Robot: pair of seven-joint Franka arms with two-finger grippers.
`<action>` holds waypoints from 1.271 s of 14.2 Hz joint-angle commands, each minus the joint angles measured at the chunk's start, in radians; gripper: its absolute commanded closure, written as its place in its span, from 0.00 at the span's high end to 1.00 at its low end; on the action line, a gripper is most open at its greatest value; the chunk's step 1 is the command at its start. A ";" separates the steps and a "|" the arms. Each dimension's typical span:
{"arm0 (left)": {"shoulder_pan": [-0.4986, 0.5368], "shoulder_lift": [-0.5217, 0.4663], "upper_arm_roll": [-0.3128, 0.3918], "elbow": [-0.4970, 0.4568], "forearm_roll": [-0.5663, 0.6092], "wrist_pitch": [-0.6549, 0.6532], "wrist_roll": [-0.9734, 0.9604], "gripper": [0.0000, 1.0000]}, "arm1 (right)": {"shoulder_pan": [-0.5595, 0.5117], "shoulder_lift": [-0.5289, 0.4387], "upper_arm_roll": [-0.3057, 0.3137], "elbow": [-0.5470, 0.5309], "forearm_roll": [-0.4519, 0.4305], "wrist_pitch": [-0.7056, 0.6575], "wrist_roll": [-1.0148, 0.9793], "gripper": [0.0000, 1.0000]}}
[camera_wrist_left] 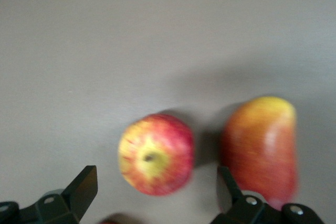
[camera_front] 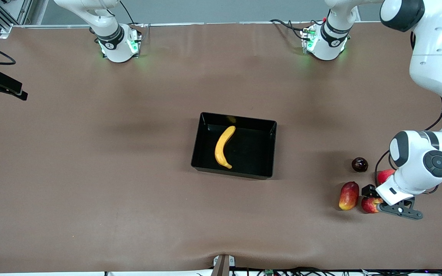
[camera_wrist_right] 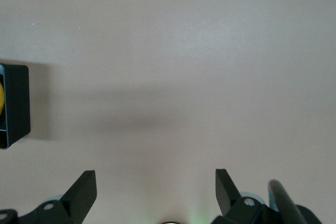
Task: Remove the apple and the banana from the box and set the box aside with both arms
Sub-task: 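Carry the apple with the left gripper and set it beside the mango, then move the left gripper back into the tray and grasp the banana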
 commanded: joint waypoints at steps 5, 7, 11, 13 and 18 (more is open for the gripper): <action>-0.006 -0.158 -0.260 -0.046 0.017 -0.301 -0.267 1.00 | -0.025 0.002 0.013 0.008 0.001 -0.007 -0.008 1.00; -0.041 -0.161 -0.332 -0.065 0.026 -0.324 -0.356 1.00 | -0.027 0.002 0.013 0.008 0.001 -0.007 -0.009 1.00; -0.257 -0.159 -0.340 -0.060 0.028 -0.324 -0.670 1.00 | -0.028 0.002 0.013 0.008 0.001 -0.007 -0.009 1.00; -0.348 -0.133 -0.336 -0.054 0.077 -0.309 -0.784 1.00 | -0.028 0.002 0.013 0.007 0.002 -0.007 -0.008 1.00; -0.525 -0.038 -0.323 -0.034 0.132 -0.215 -0.962 1.00 | -0.028 0.002 0.013 0.008 0.001 -0.007 -0.008 1.00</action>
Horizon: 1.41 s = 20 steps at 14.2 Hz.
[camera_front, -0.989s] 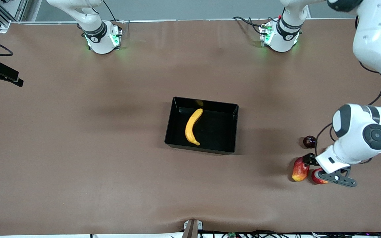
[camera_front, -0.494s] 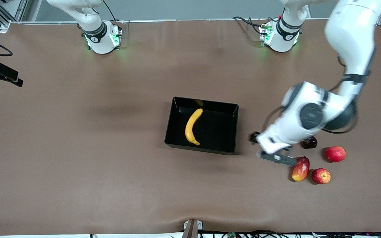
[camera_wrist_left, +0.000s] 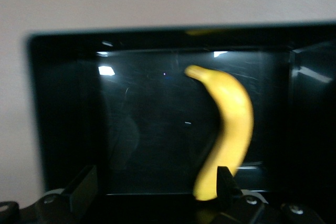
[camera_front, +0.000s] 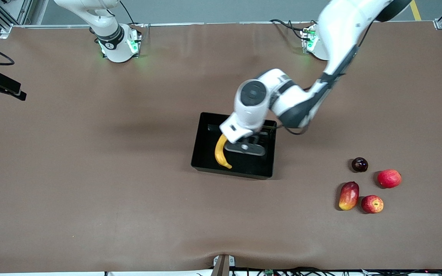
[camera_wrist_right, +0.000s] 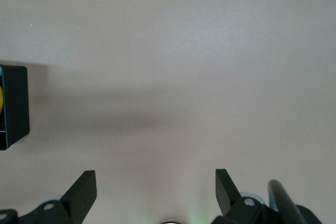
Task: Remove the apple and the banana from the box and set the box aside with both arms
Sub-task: 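Move the left gripper back into the tray and grasp the banana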
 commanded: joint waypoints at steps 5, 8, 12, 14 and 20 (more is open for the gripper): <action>-0.121 0.124 0.069 0.025 0.025 0.165 -0.047 1.00 | -0.023 0.005 0.015 0.007 0.001 -0.008 -0.012 1.00; -0.209 0.151 0.156 0.029 0.023 0.200 -0.058 1.00 | -0.026 0.026 0.015 0.011 -0.001 0.004 -0.006 1.00; -0.227 0.198 0.170 0.029 0.025 0.264 -0.106 0.92 | -0.021 0.074 0.015 0.016 0.004 0.015 -0.014 1.00; -0.247 0.209 0.187 0.029 0.023 0.269 -0.120 0.46 | -0.016 0.104 0.017 0.016 -0.001 0.044 -0.017 1.00; -0.259 0.168 0.193 0.044 0.025 0.240 -0.169 0.00 | -0.024 0.153 0.017 0.017 0.007 0.058 -0.019 1.00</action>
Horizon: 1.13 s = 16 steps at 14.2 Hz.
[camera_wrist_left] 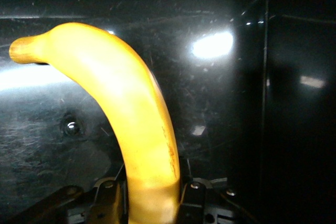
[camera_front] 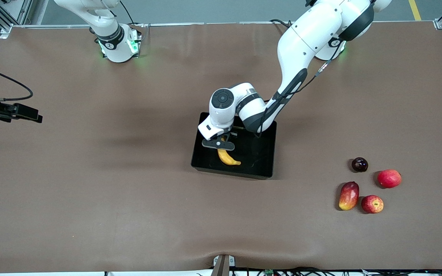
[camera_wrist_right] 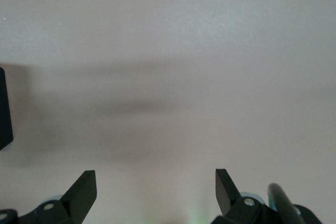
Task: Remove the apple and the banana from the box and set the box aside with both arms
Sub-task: 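Move the left gripper back into the tray and grasp the banana, then lift the banana with the left gripper while the right gripper reaches the tray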
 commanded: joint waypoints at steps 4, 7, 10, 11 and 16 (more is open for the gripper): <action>0.002 -0.120 0.009 0.022 0.028 -0.115 -0.018 0.00 | -0.010 0.011 0.020 0.015 0.034 -0.002 -0.012 1.00; 0.021 -0.206 0.009 0.024 0.014 -0.165 -0.014 0.00 | 0.040 0.041 0.020 0.015 0.085 0.009 0.034 1.00; 0.079 -0.278 0.002 0.022 -0.010 -0.231 0.053 0.00 | 0.118 0.063 0.020 0.013 0.099 0.044 0.167 1.00; 0.099 -0.304 0.002 0.021 -0.041 -0.248 0.101 0.00 | 0.148 0.076 0.020 0.009 0.099 0.061 0.204 1.00; 0.225 -0.392 0.002 0.012 -0.130 -0.349 0.375 0.00 | 0.281 0.176 0.020 0.007 0.198 0.173 0.445 1.00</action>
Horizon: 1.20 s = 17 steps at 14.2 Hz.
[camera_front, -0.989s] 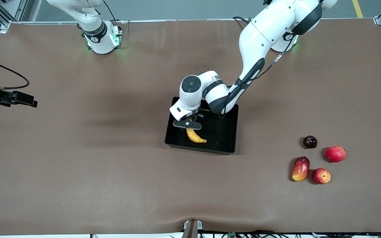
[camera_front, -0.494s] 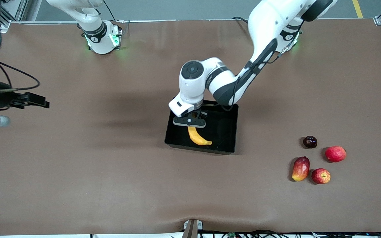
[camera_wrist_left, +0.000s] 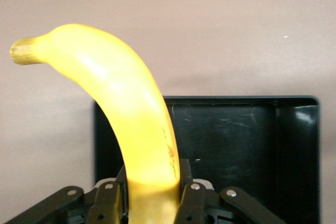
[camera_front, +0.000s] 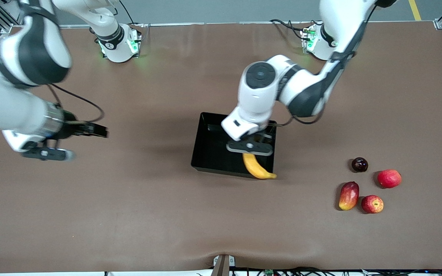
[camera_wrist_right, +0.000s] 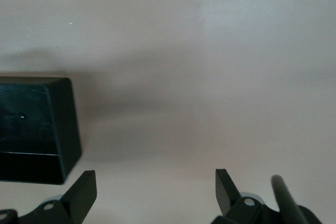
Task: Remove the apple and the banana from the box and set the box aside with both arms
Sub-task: 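Lift the banana with the left gripper while the right gripper reaches the tray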
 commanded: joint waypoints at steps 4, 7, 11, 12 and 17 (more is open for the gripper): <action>0.121 -0.102 -0.002 -0.084 -0.040 -0.092 0.290 0.00 | 0.125 0.124 -0.008 0.009 0.081 0.122 0.198 1.00; 0.175 -0.142 -0.002 -0.165 -0.039 -0.092 0.446 0.00 | 0.217 0.194 -0.008 0.006 0.081 0.248 0.333 1.00; 0.258 -0.163 -0.001 -0.248 -0.030 -0.089 0.583 0.00 | 0.334 0.285 -0.008 -0.012 0.079 0.360 0.451 1.00; 0.264 -0.160 -0.001 -0.273 -0.022 -0.075 0.626 0.00 | 0.351 0.287 -0.008 -0.038 0.079 0.390 0.459 1.00; 0.348 -0.154 -0.001 -0.417 0.010 0.106 0.805 0.00 | 0.412 0.299 -0.008 -0.162 0.076 0.553 0.458 1.00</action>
